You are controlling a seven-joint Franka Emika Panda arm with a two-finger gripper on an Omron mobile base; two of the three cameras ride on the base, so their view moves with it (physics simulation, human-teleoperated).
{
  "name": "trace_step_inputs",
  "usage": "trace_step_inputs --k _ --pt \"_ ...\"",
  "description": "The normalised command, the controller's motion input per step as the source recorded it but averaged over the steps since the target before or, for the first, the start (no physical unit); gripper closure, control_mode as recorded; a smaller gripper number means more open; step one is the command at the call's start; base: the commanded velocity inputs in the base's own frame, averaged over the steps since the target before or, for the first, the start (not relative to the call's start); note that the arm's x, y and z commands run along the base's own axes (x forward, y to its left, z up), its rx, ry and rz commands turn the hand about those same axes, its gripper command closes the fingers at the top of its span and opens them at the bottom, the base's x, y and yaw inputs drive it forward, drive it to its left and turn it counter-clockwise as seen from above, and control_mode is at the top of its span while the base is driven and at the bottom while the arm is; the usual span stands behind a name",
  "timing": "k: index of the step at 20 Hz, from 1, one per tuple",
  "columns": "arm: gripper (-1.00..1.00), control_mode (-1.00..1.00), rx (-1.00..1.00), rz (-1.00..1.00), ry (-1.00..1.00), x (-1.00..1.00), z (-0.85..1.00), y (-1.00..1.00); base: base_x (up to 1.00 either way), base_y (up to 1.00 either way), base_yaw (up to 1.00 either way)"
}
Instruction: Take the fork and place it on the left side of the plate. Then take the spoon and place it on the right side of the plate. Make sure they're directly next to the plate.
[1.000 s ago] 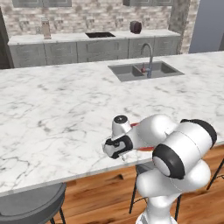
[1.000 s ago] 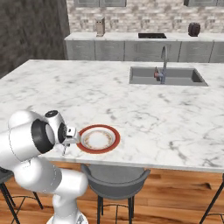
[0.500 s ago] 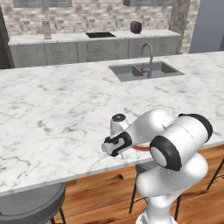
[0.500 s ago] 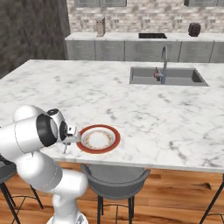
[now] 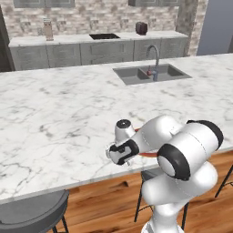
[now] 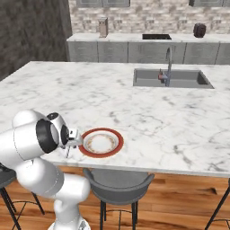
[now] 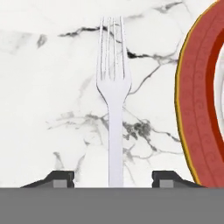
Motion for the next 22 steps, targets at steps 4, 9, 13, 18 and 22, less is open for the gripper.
trace_step_inputs --k 4,9,13,18,22 --pt "-1.0 -1.0 0.0 0.0 -0.06 -0.29 0.4 0.0 0.0 0.0 0.0" --pt "-1.0 -1.0 0.0 0.0 -0.08 -0.35 0.87 0.01 0.0 0.0 0.0" --pt "-1.0 -1.0 0.01 0.0 -0.01 -0.32 1.0 0.03 0.0 0.0 0.0" --pt "-1.0 -1.0 0.03 0.0 0.0 -0.52 1.0 0.0 0.0 0.0 0.0" --pt "-1.0 -1.0 0.0 0.0 0.0 -0.7 0.88 0.0 0.0 0.0 0.0"
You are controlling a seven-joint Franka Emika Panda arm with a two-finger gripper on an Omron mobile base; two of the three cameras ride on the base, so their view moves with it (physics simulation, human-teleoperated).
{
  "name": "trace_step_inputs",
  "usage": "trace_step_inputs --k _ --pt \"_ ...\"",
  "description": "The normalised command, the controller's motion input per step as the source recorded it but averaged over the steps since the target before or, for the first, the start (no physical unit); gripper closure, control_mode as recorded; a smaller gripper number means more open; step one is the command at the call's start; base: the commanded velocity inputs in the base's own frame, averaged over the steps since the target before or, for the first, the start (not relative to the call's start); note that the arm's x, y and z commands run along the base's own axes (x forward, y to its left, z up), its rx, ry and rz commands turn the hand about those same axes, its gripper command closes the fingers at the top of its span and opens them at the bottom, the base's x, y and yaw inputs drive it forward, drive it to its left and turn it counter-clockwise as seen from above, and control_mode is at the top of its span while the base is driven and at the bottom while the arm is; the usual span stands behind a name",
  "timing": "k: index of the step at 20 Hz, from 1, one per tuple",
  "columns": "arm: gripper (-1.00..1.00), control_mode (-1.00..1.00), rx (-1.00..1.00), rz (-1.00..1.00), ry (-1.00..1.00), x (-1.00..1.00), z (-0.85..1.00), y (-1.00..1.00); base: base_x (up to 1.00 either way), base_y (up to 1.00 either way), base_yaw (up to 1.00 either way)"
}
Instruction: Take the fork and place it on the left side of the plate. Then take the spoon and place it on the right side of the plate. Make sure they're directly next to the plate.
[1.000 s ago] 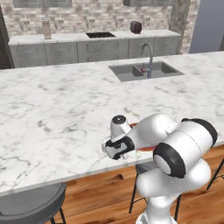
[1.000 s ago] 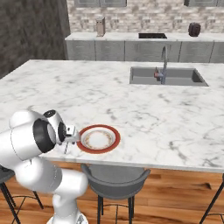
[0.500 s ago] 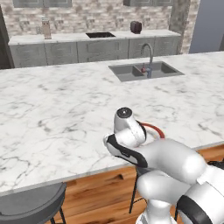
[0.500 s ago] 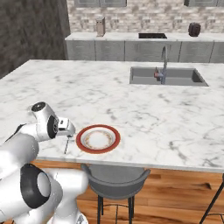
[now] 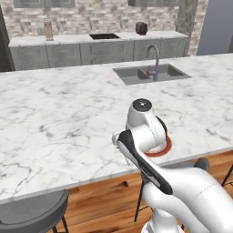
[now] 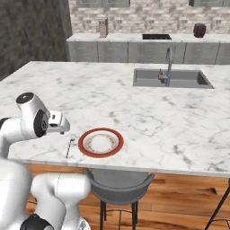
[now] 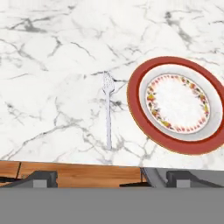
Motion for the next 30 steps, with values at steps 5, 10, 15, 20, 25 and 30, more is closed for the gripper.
trace_step_inputs --k 5,10,15,20,25,30 --pt "-1.0 -1.0 0.0 0.0 0.01 -0.84 0.62 -0.17 0.0 0.0 0.0" --pt "-1.0 -1.0 0.04 0.0 -0.01 -1.0 0.17 -0.48 0.0 0.0 0.0" --pt "-1.0 -1.0 0.0 -0.11 0.04 -0.55 -0.4 -0.09 0.0 0.0 0.0" --pt "-1.0 1.0 -0.03 0.05 -0.06 -0.26 -0.34 -0.02 -0.15 -0.07 0.01" --pt "-1.0 1.0 0.0 0.0 0.0 0.0 0.0 0.0 -0.83 -0.65 -0.03" --pt "-1.0 1.0 0.0 0.0 0.0 0.0 0.0 0.0 -0.23 -0.93 -0.27"
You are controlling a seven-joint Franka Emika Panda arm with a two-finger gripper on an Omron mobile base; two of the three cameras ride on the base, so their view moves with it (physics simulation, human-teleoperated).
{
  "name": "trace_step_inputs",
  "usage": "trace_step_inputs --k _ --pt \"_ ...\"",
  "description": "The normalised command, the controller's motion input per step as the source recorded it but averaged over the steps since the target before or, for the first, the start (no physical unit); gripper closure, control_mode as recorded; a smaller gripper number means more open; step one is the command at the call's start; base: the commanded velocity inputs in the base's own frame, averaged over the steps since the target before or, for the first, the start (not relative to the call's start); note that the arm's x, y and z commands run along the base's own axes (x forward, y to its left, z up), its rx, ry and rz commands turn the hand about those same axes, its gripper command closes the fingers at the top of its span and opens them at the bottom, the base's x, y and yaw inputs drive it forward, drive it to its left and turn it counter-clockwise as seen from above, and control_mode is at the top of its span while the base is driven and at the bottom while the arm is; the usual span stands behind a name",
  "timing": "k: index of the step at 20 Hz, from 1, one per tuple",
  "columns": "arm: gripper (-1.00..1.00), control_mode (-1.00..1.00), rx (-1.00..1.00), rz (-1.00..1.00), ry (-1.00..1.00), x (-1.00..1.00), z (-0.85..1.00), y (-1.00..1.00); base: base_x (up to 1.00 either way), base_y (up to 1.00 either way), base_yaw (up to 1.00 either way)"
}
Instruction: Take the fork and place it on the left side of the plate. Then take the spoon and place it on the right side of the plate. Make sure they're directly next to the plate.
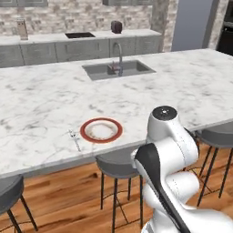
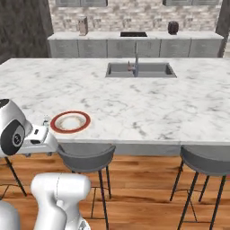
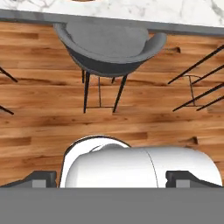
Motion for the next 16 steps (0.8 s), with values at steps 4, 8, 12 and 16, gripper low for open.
trace_step_inputs --k 4,8,12,16 --pt "-1.0 1.0 0.0 0.0 0.0 0.0 0.0 0.0 0.1 -0.99 -0.43" --pt "-1.0 1.0 0.0 0.0 0.0 0.0 0.0 0.0 0.14 -1.0 -0.46" --pt "-1.0 1.0 0.0 0.0 0.0 0.0 0.0 0.0 0.26 -1.0 -0.46" --pt "-1.0 1.0 0.0 0.0 0.0 0.0 0.0 0.0 0.22 -1.0 -0.47"
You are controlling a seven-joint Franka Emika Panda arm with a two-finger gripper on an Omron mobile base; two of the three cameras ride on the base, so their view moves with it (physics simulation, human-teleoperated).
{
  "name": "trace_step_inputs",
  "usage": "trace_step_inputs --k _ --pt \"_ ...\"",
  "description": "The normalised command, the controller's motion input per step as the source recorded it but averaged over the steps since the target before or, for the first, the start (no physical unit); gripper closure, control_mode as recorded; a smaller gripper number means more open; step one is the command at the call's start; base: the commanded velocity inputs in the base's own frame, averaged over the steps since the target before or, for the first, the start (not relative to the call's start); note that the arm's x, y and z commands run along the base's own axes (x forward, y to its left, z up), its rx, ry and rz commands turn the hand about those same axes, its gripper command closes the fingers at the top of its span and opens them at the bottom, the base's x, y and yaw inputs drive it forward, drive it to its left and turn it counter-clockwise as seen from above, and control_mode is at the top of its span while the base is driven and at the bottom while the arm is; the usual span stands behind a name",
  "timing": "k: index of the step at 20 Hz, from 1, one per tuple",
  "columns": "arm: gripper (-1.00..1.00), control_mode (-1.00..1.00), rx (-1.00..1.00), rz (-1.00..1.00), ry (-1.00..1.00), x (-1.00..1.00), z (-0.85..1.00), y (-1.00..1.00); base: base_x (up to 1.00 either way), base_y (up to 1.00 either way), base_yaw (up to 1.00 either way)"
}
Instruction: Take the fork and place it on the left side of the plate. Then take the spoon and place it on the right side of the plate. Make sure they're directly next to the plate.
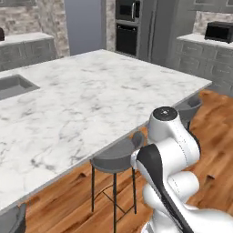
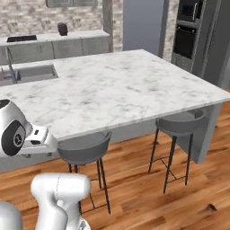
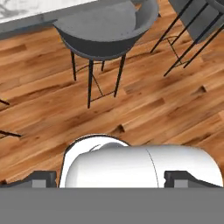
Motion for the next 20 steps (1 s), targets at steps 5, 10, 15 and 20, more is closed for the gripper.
trace_step_inputs --k 5,10,15,20 --pt "-1.0 1.0 0.0 0.0 0.0 0.0 0.0 0.0 0.22 -1.0 -0.51" --pt "-1.0 1.0 0.0 0.0 0.0 0.0 0.0 0.0 0.27 -0.97 -0.54" --pt "-1.0 1.0 0.0 0.0 0.0 0.0 0.0 0.0 0.38 -0.88 -0.53" --pt "-1.0 1.0 0.0 0.0 0.0 0.0 0.0 0.0 0.57 -0.76 -0.49"
